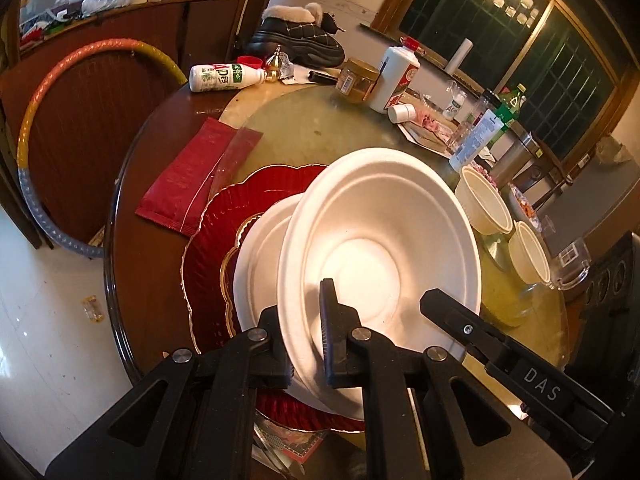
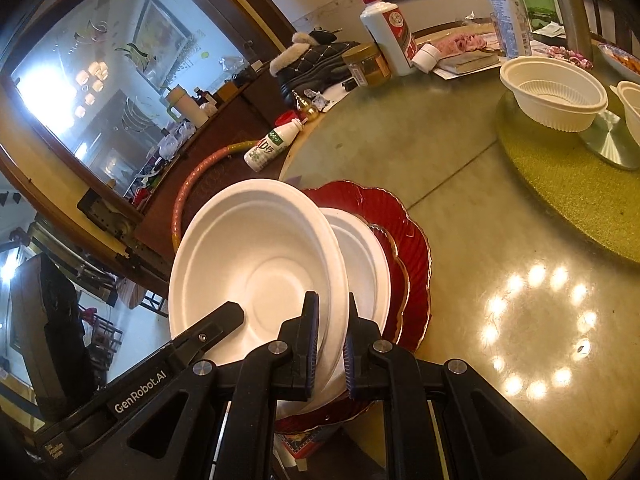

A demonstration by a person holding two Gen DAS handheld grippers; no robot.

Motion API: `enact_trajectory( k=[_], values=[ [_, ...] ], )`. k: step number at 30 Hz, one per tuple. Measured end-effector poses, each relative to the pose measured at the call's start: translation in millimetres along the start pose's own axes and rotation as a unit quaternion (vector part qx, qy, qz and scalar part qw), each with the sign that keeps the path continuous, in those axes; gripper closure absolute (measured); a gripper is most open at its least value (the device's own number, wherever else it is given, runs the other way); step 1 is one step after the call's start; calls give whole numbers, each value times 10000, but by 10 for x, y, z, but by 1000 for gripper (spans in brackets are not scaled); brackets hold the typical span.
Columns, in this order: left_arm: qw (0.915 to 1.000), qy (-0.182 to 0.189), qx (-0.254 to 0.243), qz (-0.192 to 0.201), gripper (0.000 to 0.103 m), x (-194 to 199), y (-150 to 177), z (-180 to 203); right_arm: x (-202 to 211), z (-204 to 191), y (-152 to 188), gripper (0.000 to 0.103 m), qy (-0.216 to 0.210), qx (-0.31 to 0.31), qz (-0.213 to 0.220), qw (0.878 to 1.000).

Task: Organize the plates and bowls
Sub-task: 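Lower both white bowls into the bowls already on the red plates, then open both grippers to release the bowls onto the stack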

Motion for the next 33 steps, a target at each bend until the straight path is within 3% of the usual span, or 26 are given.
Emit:
enact_trajectory(
  k=[16,29,33],
  values=[
    [9998,-170,-71,-119,94,-50,22,24,-54,41,-8,92,188,6,-153,9997],
    [9995,-93,-8,-291,95,-96,35,-3,-87,5,-17,92,273,90,-184,9994],
    [9990,114,103,-422,82,-110,16,-16,-92,-13,-14,92,266,119,-227,9993]
  ],
)
Point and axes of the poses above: each gripper's, at about its wrist camera, not at the fingertips, and x roughly against the way its jaws point, z to its right, y to its underside, the point moved 4 cm from there along -x, roughly the way its jaws point, and after that the axes turned 12 degrees about -x, right-handed, at the moved point
